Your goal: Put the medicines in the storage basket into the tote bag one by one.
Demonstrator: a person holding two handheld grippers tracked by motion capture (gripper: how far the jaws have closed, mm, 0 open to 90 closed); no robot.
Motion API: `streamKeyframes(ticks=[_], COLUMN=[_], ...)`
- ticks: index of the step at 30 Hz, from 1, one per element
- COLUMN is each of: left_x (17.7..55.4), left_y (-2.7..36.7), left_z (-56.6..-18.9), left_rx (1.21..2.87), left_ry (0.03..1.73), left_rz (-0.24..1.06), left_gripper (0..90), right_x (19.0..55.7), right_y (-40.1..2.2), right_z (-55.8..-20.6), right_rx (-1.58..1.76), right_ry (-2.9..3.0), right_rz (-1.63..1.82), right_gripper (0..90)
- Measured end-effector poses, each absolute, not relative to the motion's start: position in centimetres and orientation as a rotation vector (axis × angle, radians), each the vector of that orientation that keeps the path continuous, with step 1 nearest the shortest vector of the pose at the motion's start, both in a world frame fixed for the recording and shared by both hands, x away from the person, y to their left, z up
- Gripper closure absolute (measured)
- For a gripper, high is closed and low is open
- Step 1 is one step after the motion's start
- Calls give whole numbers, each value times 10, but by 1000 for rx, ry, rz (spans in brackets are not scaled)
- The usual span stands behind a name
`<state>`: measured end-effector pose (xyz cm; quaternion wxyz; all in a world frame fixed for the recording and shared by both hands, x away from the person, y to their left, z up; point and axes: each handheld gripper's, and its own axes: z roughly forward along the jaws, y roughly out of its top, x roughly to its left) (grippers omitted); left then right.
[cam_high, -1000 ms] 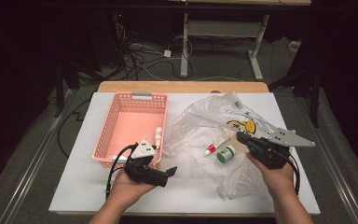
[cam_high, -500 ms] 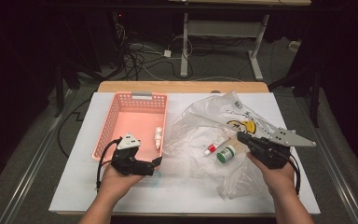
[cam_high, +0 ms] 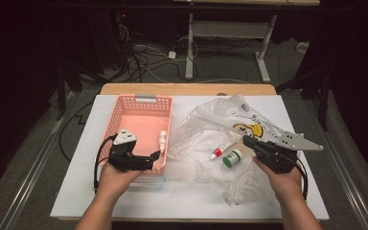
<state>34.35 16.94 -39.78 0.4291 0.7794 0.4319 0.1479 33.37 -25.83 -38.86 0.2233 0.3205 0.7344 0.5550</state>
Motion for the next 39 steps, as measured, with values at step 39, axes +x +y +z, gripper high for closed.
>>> streamKeyframes(ticks=[39], left_x=[467], left_y=[152], left_z=[-432], left_rx=[2142], left_ry=[1393], left_rz=[123], left_gripper=[171], right_x=[334], right_y=[-262], right_z=[-387], right_rx=[884], right_ry=[2018], right_rz=[1536], right_gripper=[900])
